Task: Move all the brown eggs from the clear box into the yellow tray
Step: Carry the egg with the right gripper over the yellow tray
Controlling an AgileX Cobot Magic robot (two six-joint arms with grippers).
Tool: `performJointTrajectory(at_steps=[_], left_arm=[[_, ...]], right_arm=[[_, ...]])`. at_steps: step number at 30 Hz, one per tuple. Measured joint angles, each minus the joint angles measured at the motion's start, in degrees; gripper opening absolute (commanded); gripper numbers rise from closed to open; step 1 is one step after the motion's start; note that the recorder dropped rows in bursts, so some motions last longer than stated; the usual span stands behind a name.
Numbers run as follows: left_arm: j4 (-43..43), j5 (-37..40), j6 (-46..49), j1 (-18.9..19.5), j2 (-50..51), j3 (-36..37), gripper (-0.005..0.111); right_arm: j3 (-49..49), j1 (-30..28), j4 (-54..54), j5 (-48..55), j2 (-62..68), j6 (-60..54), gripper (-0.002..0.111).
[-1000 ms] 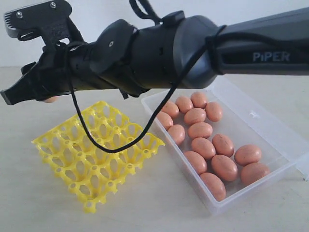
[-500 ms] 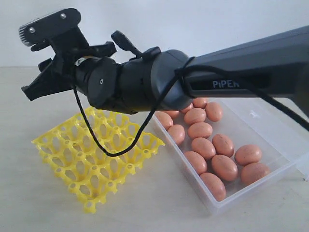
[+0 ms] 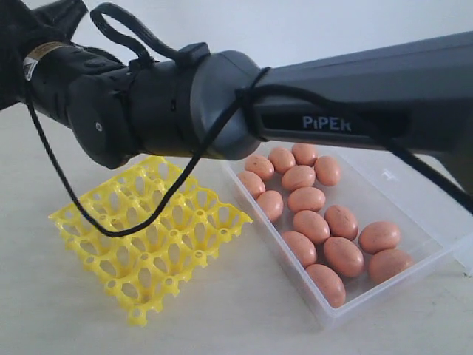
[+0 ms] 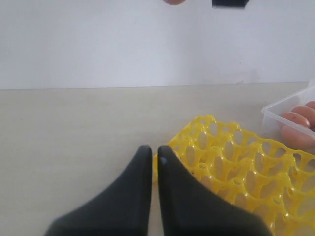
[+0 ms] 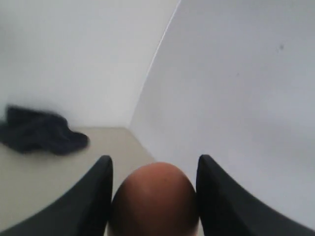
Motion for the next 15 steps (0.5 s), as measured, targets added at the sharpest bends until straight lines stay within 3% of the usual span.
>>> performJointTrajectory(at_steps=[5, 10, 15], left_arm=[[0.0, 0.0, 0.0, 0.0, 0.0, 0.0, 0.004], [0.0, 0.0, 0.0, 0.0, 0.0, 0.0, 0.004], [0.0, 0.0, 0.0, 0.0, 0.0, 0.0, 0.004]], right_arm=[[0.0, 0.0, 0.9, -1.4, 0.2, 28.4, 0.0], [-0.3, -1.9, -2.8, -10.3, 2.8, 53.7, 0.0], [-0.3, -7.8, -22.4, -24.6, 8.2, 84.9, 0.0]])
